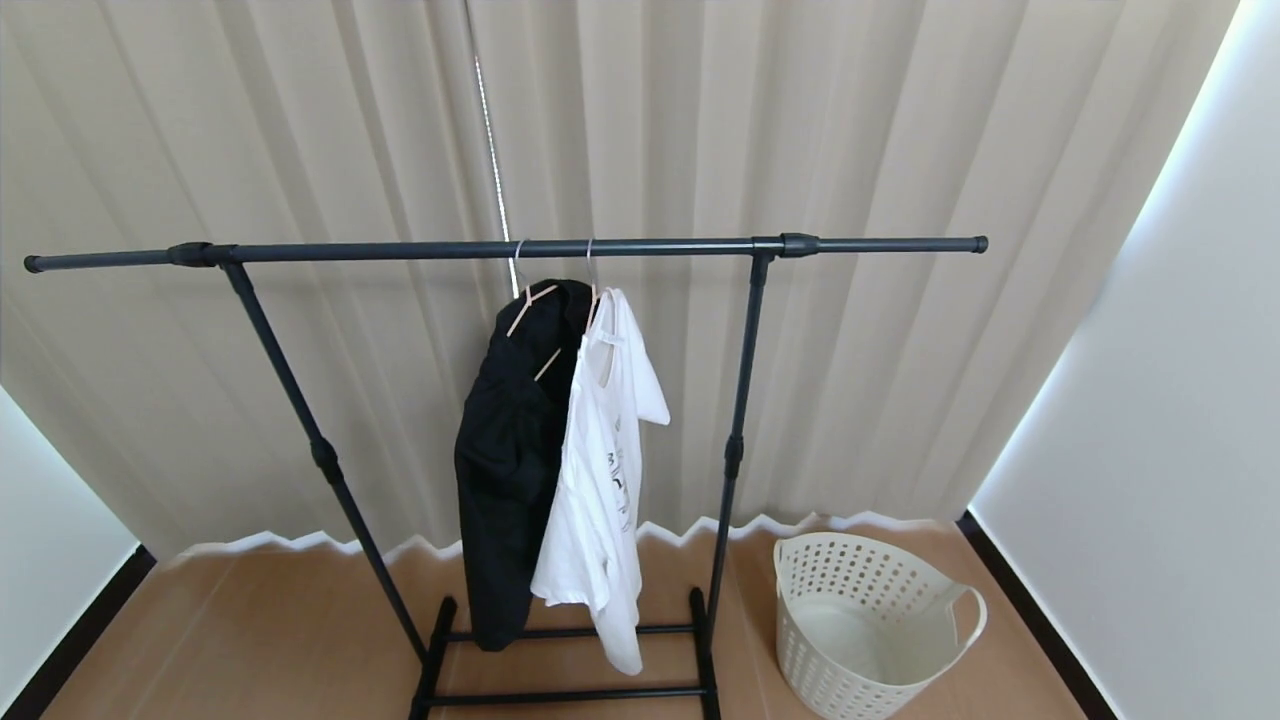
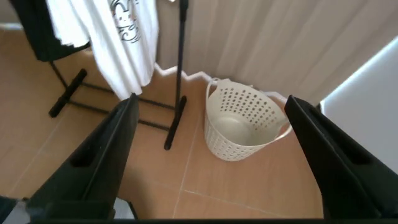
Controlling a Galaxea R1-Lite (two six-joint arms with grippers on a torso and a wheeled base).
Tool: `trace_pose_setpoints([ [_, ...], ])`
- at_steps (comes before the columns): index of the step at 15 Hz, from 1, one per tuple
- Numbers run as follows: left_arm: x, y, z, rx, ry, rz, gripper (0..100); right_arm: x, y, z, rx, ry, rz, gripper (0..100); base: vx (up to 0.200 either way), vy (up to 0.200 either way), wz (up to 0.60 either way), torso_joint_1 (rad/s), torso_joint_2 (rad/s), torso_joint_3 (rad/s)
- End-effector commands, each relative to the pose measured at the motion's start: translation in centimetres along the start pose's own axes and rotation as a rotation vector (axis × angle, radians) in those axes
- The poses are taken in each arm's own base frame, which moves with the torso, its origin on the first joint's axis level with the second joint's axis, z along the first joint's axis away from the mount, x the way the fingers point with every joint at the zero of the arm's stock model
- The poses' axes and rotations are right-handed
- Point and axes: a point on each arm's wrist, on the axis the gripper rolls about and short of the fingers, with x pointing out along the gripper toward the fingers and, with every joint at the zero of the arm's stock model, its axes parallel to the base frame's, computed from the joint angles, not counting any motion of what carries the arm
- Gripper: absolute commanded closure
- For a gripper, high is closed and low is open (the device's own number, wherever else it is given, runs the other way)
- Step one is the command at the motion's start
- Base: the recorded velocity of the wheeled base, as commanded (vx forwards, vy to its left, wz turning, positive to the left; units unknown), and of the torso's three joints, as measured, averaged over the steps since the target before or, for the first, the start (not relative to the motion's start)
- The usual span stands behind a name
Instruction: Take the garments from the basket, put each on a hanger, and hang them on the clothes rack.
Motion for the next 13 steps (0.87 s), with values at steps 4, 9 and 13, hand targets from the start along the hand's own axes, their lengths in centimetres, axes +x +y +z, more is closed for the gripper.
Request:
trace_pose_setpoints([
  [4, -0.79, -0.55, -0.25, -0.043, -0.125, 0.026, 0, -1.22, 0.31, -0.6, 0.04, -0.159, -0.11, 0, 0.0, 0.0, 0.0, 0.0, 0.0, 0.0],
  [9, -0.77, -0.54, -0.27, -0.036, -0.123, 0.031, 0, -1.21, 0.27, -0.63, 0.084, -0.161, -0.125, 0, 0.0, 0.0, 0.0, 0.0, 0.0, 0.0],
  [13, -0.78, -0.54, -0.28, -0.035, -0.124, 0.031, 0, -1.21, 0.27, -0.61, 0.085, -0.162, -0.123, 0, 0.0, 0.0, 0.0, 0.0, 0.0, 0.0],
])
